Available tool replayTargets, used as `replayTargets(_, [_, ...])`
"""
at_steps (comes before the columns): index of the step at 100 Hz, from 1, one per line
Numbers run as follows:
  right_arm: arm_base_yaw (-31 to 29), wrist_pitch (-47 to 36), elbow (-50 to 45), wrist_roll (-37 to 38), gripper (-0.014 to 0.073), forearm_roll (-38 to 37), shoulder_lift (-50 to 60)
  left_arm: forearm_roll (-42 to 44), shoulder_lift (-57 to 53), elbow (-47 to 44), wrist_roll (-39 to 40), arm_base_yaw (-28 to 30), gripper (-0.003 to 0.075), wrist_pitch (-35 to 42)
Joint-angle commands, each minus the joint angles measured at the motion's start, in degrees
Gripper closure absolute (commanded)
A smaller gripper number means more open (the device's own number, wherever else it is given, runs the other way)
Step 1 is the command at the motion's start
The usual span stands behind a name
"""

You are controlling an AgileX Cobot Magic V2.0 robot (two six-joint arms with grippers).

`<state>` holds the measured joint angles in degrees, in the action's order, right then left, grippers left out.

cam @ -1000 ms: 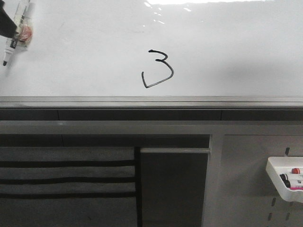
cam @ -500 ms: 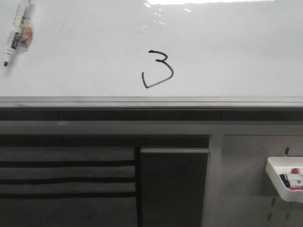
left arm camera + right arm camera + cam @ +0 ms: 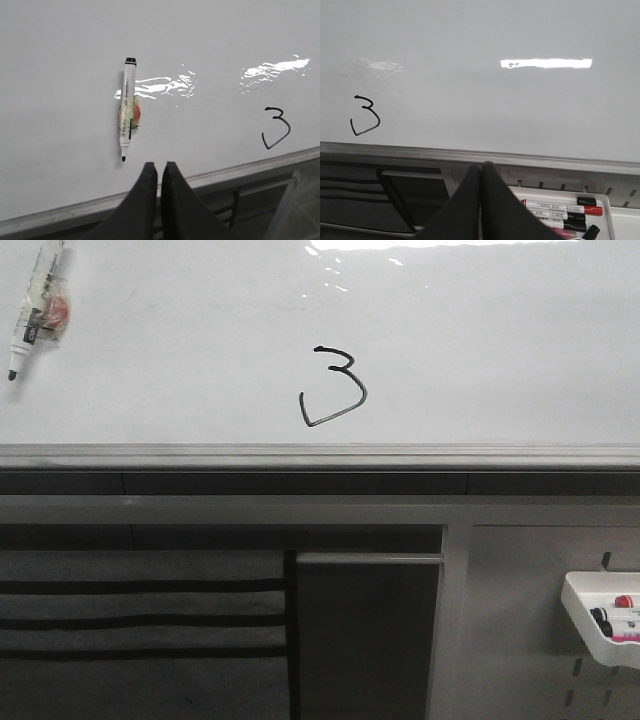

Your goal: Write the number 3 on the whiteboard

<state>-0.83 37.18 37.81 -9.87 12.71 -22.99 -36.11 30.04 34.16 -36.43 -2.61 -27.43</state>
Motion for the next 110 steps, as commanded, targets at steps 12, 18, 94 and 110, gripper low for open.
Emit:
replayTargets(12, [-0.51, -4.68, 1.27, 0.06, 0.0668, 0.67, -0.27, -4.40, 0.11, -1.83, 0.78, 0.22, 0.0739, 4.82])
replayTargets(18, [-0.51, -4.68, 1.27, 0.06, 0.0668, 0.67, -0.27, -4.40, 0.11, -2.48, 0.78, 0.22, 0.0739, 4.82])
replayTargets(94, [-0.51, -4.90, 1.27, 0.06, 0.0668, 0.67, -0.39, -0.37, -25.37, -25.40, 0.57, 0.26, 0.0739, 27.93])
replayTargets(110, [-0.51, -4.90, 1.27, 0.06, 0.0668, 0.67, -0.39, 7.92, -31.85, -30.28, 10.29, 0.26, 0.0739, 28.36])
